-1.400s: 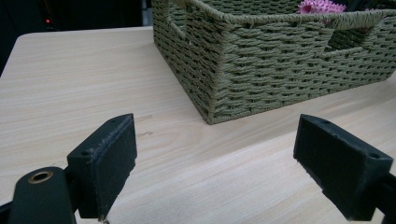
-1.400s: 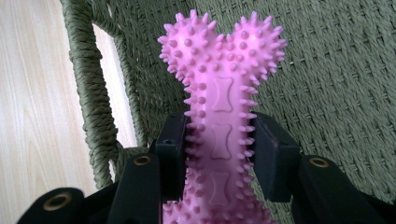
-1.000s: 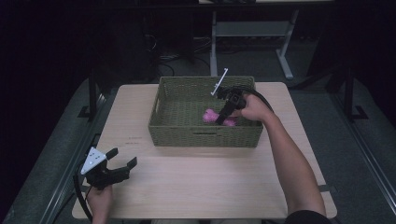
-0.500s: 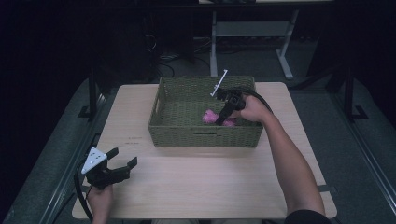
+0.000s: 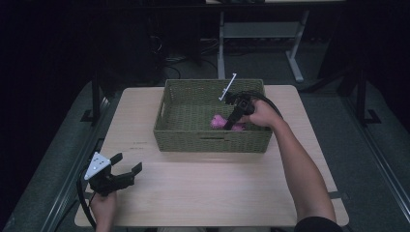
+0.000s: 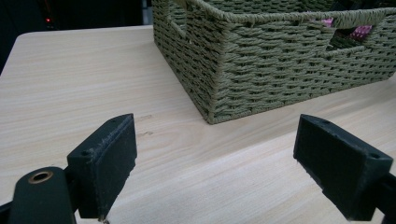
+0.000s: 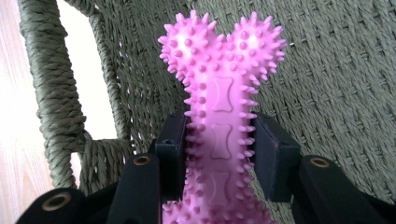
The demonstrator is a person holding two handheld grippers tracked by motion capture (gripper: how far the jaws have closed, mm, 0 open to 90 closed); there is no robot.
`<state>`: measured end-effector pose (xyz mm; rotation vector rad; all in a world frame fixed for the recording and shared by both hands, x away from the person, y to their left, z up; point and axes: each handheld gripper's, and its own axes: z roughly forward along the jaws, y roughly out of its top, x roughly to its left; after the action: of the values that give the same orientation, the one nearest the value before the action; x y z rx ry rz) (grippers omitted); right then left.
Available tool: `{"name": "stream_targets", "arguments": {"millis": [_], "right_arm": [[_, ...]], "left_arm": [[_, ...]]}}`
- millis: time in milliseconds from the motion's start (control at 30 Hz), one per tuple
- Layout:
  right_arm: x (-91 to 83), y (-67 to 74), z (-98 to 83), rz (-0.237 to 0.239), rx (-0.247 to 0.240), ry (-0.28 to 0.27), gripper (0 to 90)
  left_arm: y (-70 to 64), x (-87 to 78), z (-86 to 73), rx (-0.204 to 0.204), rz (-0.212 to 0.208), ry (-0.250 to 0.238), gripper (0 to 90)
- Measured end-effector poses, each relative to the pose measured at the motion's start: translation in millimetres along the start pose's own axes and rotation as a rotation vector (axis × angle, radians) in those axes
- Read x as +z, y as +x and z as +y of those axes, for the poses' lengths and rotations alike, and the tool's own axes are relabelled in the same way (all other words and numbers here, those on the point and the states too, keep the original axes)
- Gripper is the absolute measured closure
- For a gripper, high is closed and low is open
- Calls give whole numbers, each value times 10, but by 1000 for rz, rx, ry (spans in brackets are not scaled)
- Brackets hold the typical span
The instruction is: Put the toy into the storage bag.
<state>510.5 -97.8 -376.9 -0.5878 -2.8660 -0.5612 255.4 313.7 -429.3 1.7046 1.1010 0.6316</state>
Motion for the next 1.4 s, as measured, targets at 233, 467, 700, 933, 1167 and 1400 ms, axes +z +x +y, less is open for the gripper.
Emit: {"name": "stream_targets", "arguments": {"millis": [233, 467, 700, 933, 1167, 1400], "right_arm": [[17, -9, 12, 3, 6, -4, 570], [7, 6, 44, 6, 14, -32, 536], [-63, 20, 11, -14, 17, -40, 504], [-137, 64, -59, -29, 19, -61, 464], [-265, 99, -127, -61, 36, -78, 417], [-377, 167, -163, -80, 36, -92, 385]], "left_arm": [[18, -15, -4, -4, 2, -3, 128], [13, -16, -1, -1, 1, -3, 128], [6, -16, -2, 1, 0, -2, 128], [-2, -7, -2, 4, -4, 1, 128], [-9, -6, 0, 4, -4, -1, 128], [-13, 0, 0, 5, -5, 1, 128]]}}
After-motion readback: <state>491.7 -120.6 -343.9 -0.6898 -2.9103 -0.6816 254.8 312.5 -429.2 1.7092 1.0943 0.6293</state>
